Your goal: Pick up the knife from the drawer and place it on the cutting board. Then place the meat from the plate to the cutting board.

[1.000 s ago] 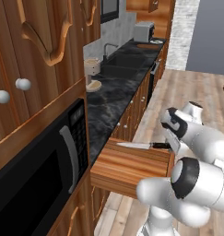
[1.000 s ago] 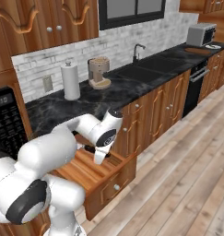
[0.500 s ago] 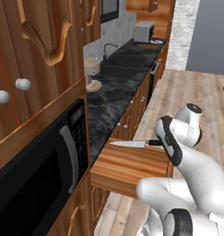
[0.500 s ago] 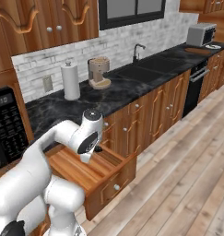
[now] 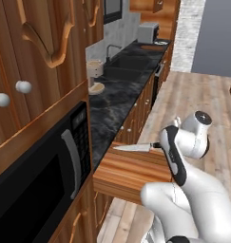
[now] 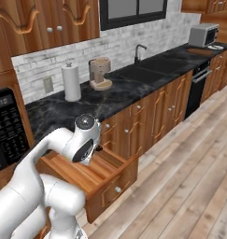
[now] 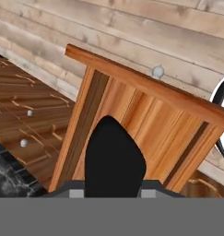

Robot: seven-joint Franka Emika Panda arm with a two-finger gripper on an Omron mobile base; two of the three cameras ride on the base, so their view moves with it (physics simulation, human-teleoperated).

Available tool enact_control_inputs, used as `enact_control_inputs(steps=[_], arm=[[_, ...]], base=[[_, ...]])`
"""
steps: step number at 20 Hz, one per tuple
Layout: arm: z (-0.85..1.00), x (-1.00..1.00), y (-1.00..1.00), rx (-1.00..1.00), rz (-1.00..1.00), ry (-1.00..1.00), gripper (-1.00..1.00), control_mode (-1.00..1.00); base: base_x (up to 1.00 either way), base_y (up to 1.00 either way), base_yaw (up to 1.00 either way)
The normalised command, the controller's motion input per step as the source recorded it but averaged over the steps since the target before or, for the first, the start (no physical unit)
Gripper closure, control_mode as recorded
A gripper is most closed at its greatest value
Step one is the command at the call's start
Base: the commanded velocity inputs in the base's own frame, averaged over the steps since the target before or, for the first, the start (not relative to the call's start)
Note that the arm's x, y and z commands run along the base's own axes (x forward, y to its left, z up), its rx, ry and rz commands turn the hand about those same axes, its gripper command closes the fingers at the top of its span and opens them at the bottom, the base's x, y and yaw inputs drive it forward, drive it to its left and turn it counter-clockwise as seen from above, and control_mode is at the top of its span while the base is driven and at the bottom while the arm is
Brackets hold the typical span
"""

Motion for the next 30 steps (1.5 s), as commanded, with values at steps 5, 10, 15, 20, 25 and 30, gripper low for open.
enact_control_inputs(steps=[5, 10, 15, 20, 25, 30], arm=[[0.00, 0.00, 0.00, 0.00, 0.00, 0.00, 1.00, 1.00], [0.00, 0.00, 0.00, 0.00, 0.00, 0.00, 1.00, 1.00], [0.00, 0.00, 0.00, 0.00, 0.00, 0.00, 1.00, 1.00], [0.00, 0.00, 0.00, 0.00, 0.00, 0.00, 1.00, 1.00], [0.00, 0.00, 0.00, 0.00, 0.00, 0.00, 1.00, 1.00], [0.00, 0.00, 0.00, 0.00, 0.00, 0.00, 1.00, 1.00]], base=[[-0.20, -0.90, -0.26], [-0.03, -0.84, -0.65], [0.00, -0.33, -0.87], [0.00, 0.00, -0.92], [-0.02, -0.09, -0.88], [0.00, -0.65, -0.46]])
